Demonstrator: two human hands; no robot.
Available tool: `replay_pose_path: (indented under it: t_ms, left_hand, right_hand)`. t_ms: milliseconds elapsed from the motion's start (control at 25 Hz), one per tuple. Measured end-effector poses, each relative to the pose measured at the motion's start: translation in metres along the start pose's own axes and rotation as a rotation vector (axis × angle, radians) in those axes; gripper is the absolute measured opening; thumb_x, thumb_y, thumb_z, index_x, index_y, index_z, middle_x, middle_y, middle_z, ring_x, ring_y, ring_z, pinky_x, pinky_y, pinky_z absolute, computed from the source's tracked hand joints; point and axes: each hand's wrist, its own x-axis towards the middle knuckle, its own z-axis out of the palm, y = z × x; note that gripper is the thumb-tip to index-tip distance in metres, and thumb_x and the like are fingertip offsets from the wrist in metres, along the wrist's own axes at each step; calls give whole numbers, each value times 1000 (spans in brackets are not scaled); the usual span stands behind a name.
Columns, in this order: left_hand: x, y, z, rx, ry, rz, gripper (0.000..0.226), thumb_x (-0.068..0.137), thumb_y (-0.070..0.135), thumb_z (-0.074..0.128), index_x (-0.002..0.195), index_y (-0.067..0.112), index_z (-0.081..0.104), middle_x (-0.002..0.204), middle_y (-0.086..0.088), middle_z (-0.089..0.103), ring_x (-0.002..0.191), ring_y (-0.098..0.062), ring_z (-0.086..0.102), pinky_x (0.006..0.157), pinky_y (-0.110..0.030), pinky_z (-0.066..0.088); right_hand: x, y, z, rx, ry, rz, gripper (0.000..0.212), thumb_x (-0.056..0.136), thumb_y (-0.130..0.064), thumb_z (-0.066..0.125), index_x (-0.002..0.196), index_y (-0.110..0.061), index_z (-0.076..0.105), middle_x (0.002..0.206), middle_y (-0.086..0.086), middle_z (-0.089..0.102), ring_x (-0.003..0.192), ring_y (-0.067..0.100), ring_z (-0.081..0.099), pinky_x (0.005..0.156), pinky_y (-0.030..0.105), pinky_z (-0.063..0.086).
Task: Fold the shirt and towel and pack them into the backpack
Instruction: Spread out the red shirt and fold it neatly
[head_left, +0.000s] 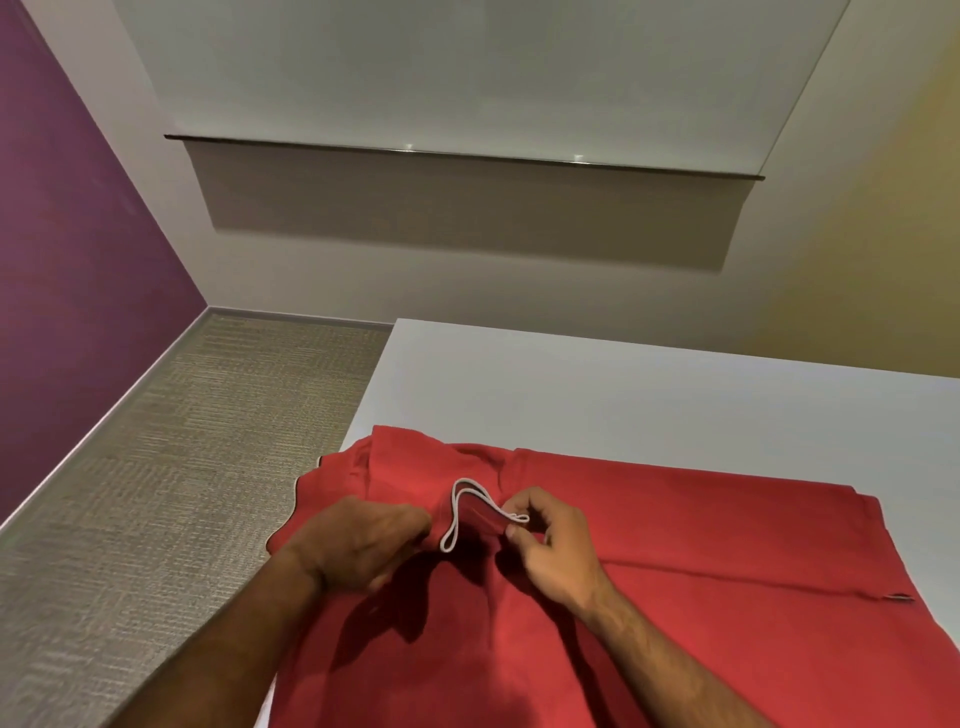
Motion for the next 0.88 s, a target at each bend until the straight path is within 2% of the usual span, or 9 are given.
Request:
replay_pose_path:
  t_ms: [120,360,480,520,640,720,760,800,880]
  left_hand:
    - [-9,4,6,-34,5,-33,31,102,42,24,93,21,46,74,8,57,61,-14,55,41,-30,38]
    - [-13,14,21,-32,-101,47,29,103,42,24,94,23,43,75,7,55,56,-15,54,40,-31,40]
    - [-12,10,24,-80,-34,-13,27,103,42,27,95,22,44,74,7,57,58,-16,54,45,-30,40]
    - [-10,8,22,-138,28,-110,24,102,42,33,96,22,45,72,8,57,58,-16,55,48,-28,40]
    - [10,-5,14,-357,284,-594,9,94,34,53,88,30,49,63,18,55,58,-5,55,55,-20,37]
    - [31,-20,10,-388,378,-882,13,92,30,63,86,33,52,62,20,56,62,-2,55,63,-26,44]
    - [40,-26,10,-412,377,-1006,11,91,30,66,95,31,55,63,19,59,70,-8,59,70,-32,48]
    - [47,-29,9,-430,343,-1130,23,90,30,66,110,26,55,70,17,62,81,-16,63,77,-36,49]
    - [45,-32,16,-251,224,-1198,44,90,32,64,129,19,48,97,8,67,102,-24,60,86,-40,48]
  right_hand:
    - [-1,5,-3,9,-84,1,26,69,-3,61,79,-27,64,72,1,70,66,25,64,62,45,52]
    - [2,19,-6,124,-273,56,30,62,-7,54,77,-30,64,66,7,63,56,18,52,53,37,41]
    - [10,18,-6,150,-280,58,29,63,-8,56,78,-29,66,70,19,63,59,20,52,54,39,40]
    - [16,16,-7,154,-269,60,28,64,-9,57,79,-30,67,69,18,62,60,20,50,55,37,38]
    - [40,8,-10,214,-171,88,29,71,-9,61,86,-33,68,71,9,56,63,18,47,59,33,36]
    - [58,1,-10,222,-30,139,33,83,-3,63,100,-30,64,78,2,58,61,12,51,59,29,41]
    - [63,-2,-10,172,30,171,35,87,-3,62,111,-29,59,86,-2,60,61,10,55,61,29,45]
    - [66,-2,-10,77,65,197,40,89,-5,61,122,-25,53,97,-2,61,68,12,61,67,30,50]
    - [62,7,-10,-148,71,222,55,88,-8,61,139,-14,41,120,5,59,96,22,64,89,31,49]
